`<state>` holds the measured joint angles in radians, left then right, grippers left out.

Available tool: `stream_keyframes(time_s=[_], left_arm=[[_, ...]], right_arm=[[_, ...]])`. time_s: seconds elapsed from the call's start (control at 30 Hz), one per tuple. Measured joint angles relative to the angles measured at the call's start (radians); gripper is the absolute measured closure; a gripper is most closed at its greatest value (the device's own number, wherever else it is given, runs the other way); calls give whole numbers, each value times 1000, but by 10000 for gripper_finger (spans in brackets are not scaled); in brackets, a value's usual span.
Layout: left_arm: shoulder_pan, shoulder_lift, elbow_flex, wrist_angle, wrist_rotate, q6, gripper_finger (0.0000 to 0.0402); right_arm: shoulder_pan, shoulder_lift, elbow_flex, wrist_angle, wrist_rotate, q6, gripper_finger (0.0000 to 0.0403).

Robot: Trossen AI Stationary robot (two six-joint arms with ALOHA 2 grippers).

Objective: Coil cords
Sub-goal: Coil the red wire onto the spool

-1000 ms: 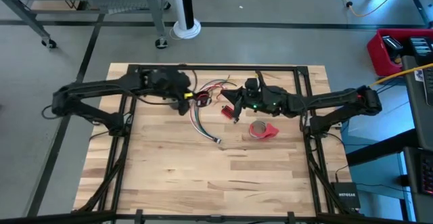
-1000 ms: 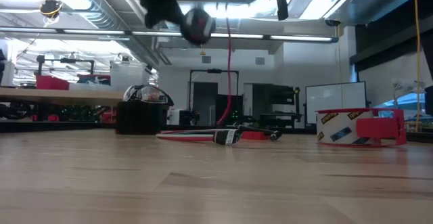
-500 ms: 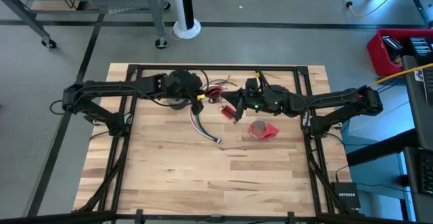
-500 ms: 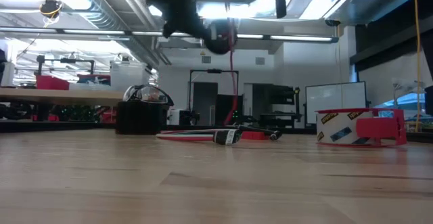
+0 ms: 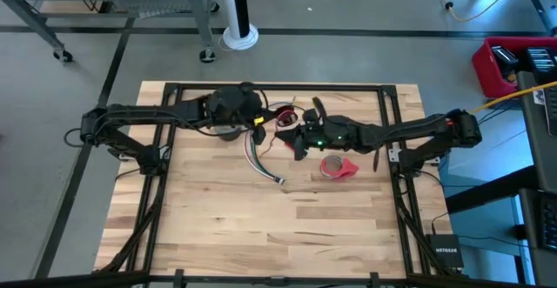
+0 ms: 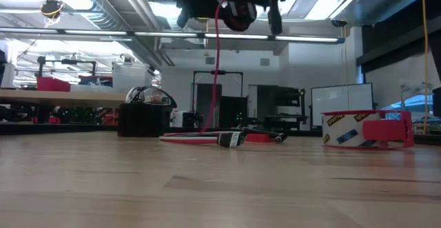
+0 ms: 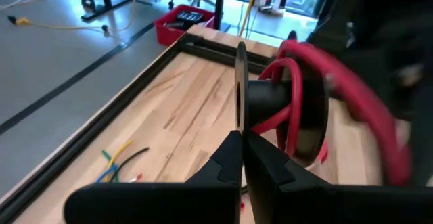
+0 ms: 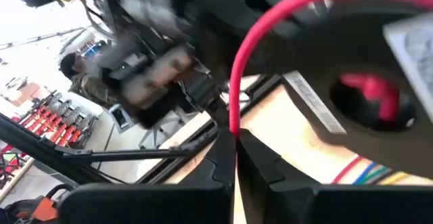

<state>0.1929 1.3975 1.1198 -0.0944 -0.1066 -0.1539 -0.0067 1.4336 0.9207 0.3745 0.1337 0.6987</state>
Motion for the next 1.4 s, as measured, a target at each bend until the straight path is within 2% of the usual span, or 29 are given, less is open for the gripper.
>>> stream_keyframes(time_s=[0.17, 0.43, 0.73, 0.87, 1.13, 1.4], left_arm=[[-12, 0, 0, 3, 2, -1, 401], [-12, -7, 0, 1, 2, 7, 401], [-9, -106, 0, -105, -2, 31, 401], [-9, -143, 0, -204, -4, 19, 401], [-16, -148, 0, -367, 6, 3, 401], [-16, -148, 0, -396, 32, 9, 401]], right_arm=[[0, 44, 0, 47, -40, 16, 395], [0, 59, 0, 0, -36, 38, 394], [0, 59, 0, -142, 87, 35, 394], [0, 59, 0, -147, 101, 26, 394], [-2, 49, 0, -148, 186, 2, 394], [-2, 19, 18, -140, 214, -26, 394]])
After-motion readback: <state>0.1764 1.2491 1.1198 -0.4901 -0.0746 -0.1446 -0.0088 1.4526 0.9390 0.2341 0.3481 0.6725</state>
